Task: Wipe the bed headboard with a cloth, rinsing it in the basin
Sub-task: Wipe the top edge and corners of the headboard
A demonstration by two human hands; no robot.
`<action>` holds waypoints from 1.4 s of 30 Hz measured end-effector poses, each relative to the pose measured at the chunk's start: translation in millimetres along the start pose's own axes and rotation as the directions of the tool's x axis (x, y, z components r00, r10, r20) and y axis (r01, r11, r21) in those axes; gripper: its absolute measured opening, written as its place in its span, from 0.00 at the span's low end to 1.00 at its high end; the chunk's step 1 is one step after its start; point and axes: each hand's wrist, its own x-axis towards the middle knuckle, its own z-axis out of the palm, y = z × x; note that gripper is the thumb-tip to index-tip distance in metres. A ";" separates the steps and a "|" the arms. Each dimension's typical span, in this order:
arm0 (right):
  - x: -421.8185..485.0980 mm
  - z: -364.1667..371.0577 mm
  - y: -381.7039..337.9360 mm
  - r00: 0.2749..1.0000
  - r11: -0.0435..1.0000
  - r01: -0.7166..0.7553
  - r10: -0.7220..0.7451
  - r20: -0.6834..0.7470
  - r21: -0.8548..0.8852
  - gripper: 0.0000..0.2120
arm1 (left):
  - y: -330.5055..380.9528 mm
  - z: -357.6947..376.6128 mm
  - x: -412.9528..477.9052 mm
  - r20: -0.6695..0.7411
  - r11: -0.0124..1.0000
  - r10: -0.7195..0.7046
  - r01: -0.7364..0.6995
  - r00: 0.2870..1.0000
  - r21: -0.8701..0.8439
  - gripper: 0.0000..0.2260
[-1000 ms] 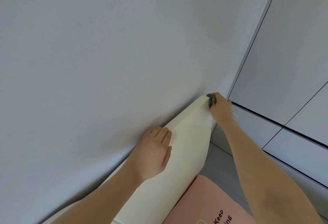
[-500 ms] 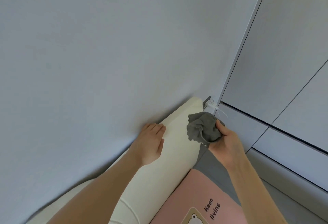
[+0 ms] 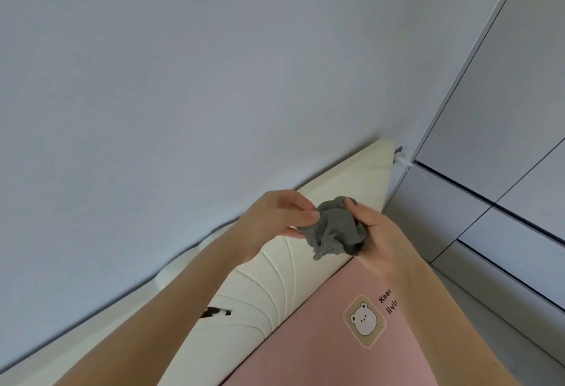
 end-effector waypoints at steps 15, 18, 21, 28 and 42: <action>-123.6 283.5 199.7 0.992 0.875 -0.034 0.087 0.087 -0.482 0.30 | -92.6 -156.8 -334.6 -0.385 0.954 -0.260 0.174 0.886 -0.244 0.03; -136.7 325.9 223.4 0.974 0.768 0.027 0.124 0.189 -0.640 0.30 | -103.7 -176.6 -381.0 -0.439 0.938 -0.302 0.181 0.846 -0.296 0.03; -143.1 364.0 246.5 0.927 0.718 0.137 0.149 0.344 -0.682 0.23 | -110.8 -191.2 -420.7 -0.460 0.928 -0.332 0.200 0.824 -0.313 0.07; -143.9 402.7 302.8 0.832 0.704 0.262 0.181 0.524 -0.659 0.11 | -136.4 -193.3 -484.6 -0.614 0.909 -0.387 0.172 0.688 -0.380 0.08; -175.6 504.2 395.1 0.553 0.617 0.456 0.369 0.747 -0.642 0.10 | -224.3 -161.4 -663.1 -0.772 0.756 -0.635 -0.234 -0.035 -0.611 0.08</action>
